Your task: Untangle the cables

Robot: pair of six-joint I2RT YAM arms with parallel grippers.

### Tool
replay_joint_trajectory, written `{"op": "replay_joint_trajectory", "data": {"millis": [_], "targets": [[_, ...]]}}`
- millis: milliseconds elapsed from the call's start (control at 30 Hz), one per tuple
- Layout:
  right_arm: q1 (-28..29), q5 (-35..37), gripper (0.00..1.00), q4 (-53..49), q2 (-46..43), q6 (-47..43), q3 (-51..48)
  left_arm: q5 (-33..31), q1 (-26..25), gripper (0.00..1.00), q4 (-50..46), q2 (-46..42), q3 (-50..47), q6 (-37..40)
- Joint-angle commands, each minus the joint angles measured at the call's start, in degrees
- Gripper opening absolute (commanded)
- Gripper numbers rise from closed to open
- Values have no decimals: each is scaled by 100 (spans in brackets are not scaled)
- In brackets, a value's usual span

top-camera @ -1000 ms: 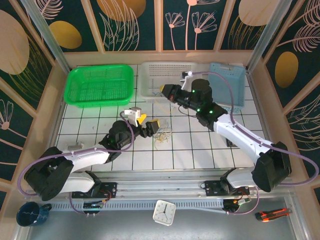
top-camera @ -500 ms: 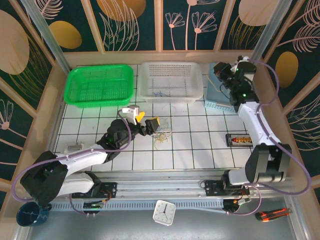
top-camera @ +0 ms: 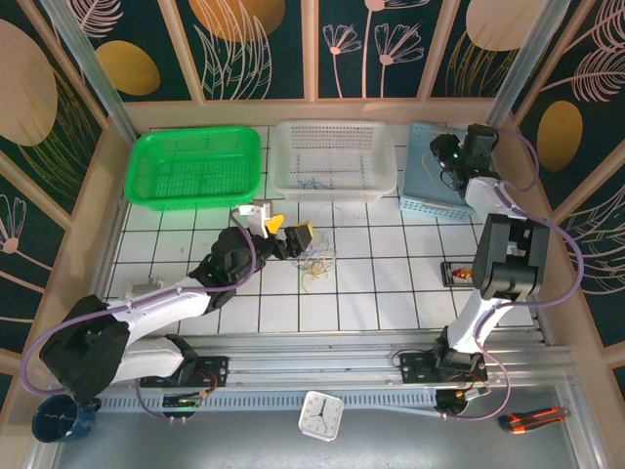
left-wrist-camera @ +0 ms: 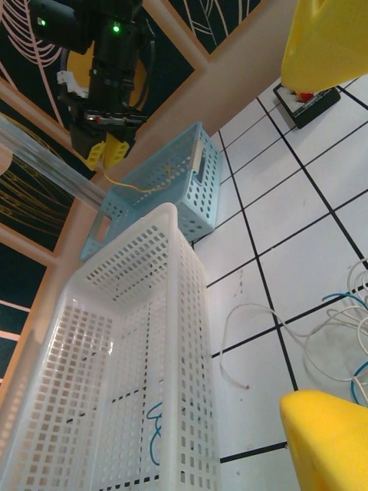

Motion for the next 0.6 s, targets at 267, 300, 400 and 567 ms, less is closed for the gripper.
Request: {"op": "replay_joint_trajectory", "data": {"millis": [267, 300, 400, 567], "targets": [[22, 25, 46, 72, -653, -341, 129, -226, -15, 99, -276, -12, 227, -88], [35, 85, 49, -27, -688, -404, 134, -237, -22, 99, -285, -10, 233, -107], [83, 528, 56, -491, -670, -672, 261, -211, -23, 99, -296, 4, 236, -176], [84, 860, 61, -873, -361, -882, 315, -73, -23, 99, -189, 16, 165, -336]]}}
